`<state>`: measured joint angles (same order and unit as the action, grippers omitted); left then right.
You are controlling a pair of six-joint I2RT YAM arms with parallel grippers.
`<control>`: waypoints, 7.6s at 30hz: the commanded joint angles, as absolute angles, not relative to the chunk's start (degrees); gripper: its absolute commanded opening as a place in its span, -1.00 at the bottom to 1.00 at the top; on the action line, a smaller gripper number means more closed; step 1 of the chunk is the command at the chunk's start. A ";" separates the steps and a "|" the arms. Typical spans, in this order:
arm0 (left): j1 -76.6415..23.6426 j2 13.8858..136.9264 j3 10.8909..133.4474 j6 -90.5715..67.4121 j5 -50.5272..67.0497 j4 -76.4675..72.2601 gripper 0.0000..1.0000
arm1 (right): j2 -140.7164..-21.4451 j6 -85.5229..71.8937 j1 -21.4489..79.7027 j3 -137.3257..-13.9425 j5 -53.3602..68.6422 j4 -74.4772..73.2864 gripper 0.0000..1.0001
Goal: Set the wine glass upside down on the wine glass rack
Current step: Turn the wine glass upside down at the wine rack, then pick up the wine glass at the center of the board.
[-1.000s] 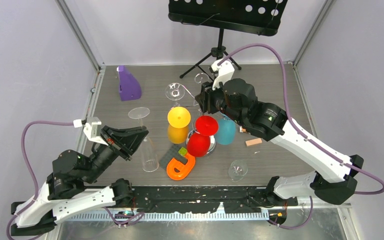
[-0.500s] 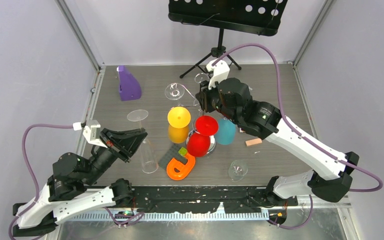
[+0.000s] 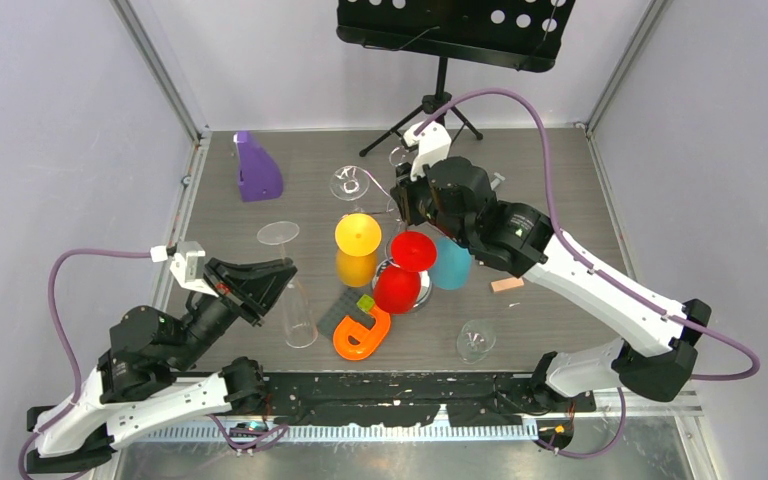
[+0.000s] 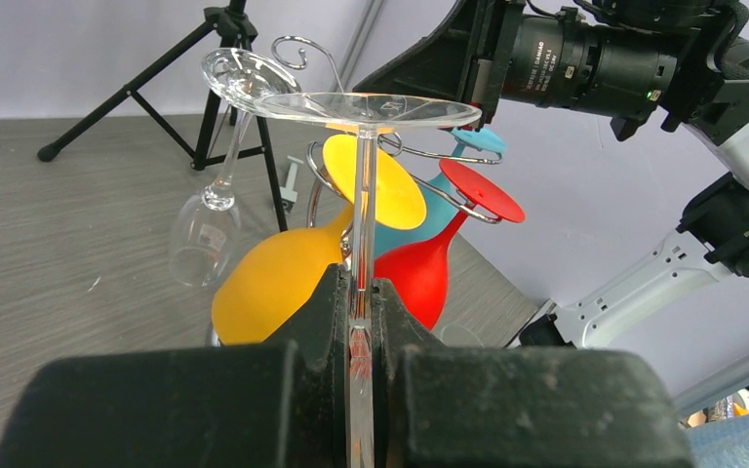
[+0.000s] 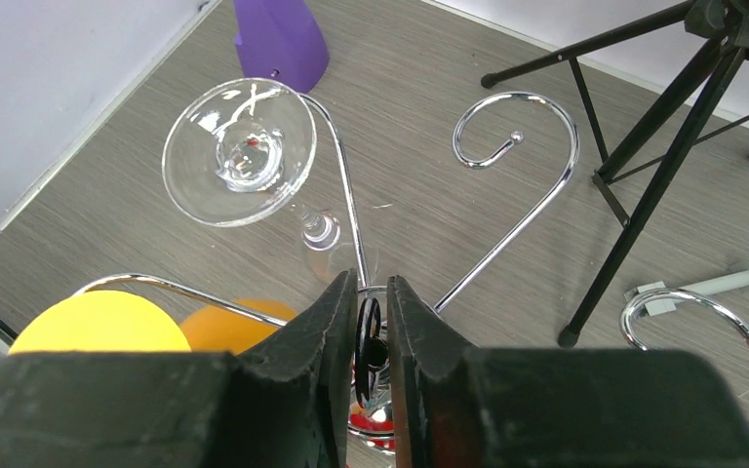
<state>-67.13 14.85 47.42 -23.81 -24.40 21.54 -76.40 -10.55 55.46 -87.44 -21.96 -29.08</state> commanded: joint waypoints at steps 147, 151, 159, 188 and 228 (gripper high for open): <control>-33.87 31.74 20.04 -1.43 12.80 -40.26 -1.00 | -74.09 49.51 38.40 -85.94 51.16 -45.98 -0.89; -33.89 26.60 19.01 -1.76 17.71 -35.26 -1.00 | -74.40 49.25 38.44 -86.14 51.22 -45.73 -0.89; -33.87 29.21 24.29 -0.25 26.65 -25.20 -1.00 | -77.11 46.14 38.49 -88.74 51.59 -45.31 -0.89; -33.87 13.62 20.37 -4.70 6.85 -10.20 0.99 | -79.13 43.26 38.58 -89.80 47.57 -42.93 -0.57; -33.92 -4.57 25.44 -41.22 -19.62 26.22 0.99 | -52.29 0.51 38.49 -76.63 5.79 -8.56 0.34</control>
<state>-33.78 0.62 26.11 -35.05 -17.02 24.51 -61.25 12.91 38.72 -81.91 25.06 -10.81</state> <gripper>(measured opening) 0.995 0.674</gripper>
